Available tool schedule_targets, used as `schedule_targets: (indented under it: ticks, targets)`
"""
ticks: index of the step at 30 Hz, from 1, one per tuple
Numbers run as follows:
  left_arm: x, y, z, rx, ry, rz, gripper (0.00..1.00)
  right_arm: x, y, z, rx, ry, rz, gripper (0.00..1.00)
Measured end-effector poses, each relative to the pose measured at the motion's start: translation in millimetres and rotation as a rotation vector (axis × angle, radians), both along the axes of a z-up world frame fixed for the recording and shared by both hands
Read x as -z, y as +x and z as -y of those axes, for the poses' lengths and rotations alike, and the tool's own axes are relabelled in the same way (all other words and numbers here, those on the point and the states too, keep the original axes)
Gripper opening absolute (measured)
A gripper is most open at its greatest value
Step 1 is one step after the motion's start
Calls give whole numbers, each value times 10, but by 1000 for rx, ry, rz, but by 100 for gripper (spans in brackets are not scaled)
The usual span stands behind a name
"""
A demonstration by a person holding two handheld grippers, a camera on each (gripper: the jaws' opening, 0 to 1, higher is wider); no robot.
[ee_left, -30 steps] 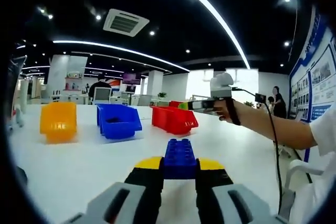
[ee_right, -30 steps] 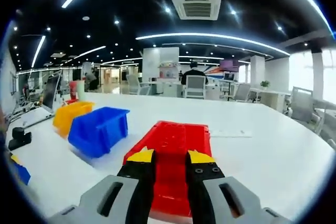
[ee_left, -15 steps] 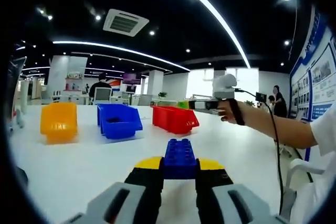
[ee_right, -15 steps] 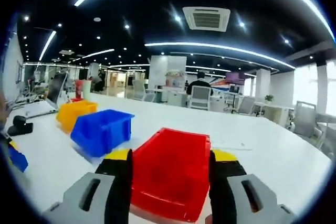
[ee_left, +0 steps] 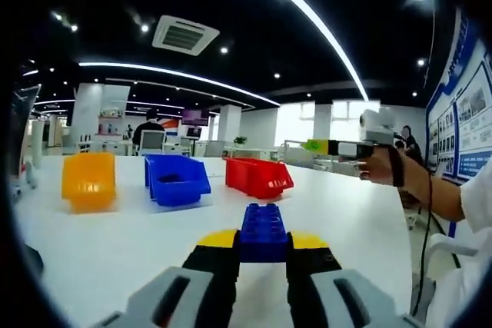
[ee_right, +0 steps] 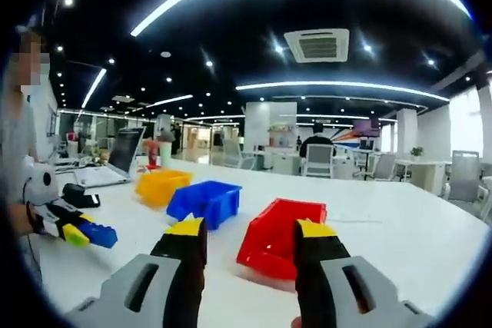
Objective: Take apart the toy blocks one by one and place each separated block into its matching bin, sorting the blocks by their type until all the connected pieces are disassembled and separated into the correct bins
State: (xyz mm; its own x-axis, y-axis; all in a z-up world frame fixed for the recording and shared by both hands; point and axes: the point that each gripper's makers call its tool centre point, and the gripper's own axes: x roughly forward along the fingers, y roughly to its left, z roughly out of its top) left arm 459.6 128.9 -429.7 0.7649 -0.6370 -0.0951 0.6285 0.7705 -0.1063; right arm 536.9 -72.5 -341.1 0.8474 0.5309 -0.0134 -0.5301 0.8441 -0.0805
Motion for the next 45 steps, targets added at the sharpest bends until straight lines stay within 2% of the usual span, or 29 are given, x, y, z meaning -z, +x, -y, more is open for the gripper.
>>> schedule_targets:
  ticks: [4,9,13,22,24,27,33,37,40,45]
  targets:
    - [-33,43,-52,-21,-26,-8,25,2,-269,-29,-28,18,15,46]
    - [-163,36,-112,-38,-33,-4,25,150,-484,-145,-101,66,-40,46]
    - [-316,29,-187,-58,-29,9,25,227,-489,-165,-114,58,-45,45]
    - [-444,194,-232,-114,-23,-6,25,237,-450,-246,-133,73,-55,41]
    - [-518,292,-224,-119,-16,-2,25,259,-452,-278,-137,65,-64,40]
    - [-628,424,-214,-128,-44,-11,25,273,-481,-334,-150,67,-65,39]
    - [-833,743,-219,-160,-43,12,25,328,-514,-421,-175,53,-90,35]
    - [-871,940,-191,-179,-50,9,25,313,-542,-432,-184,49,-78,35]
    - [-843,1178,-191,-193,-25,-7,25,307,-551,-417,-183,48,-73,34]
    - [-831,1422,-239,-227,11,-16,25,348,-560,-396,-182,44,-81,34]
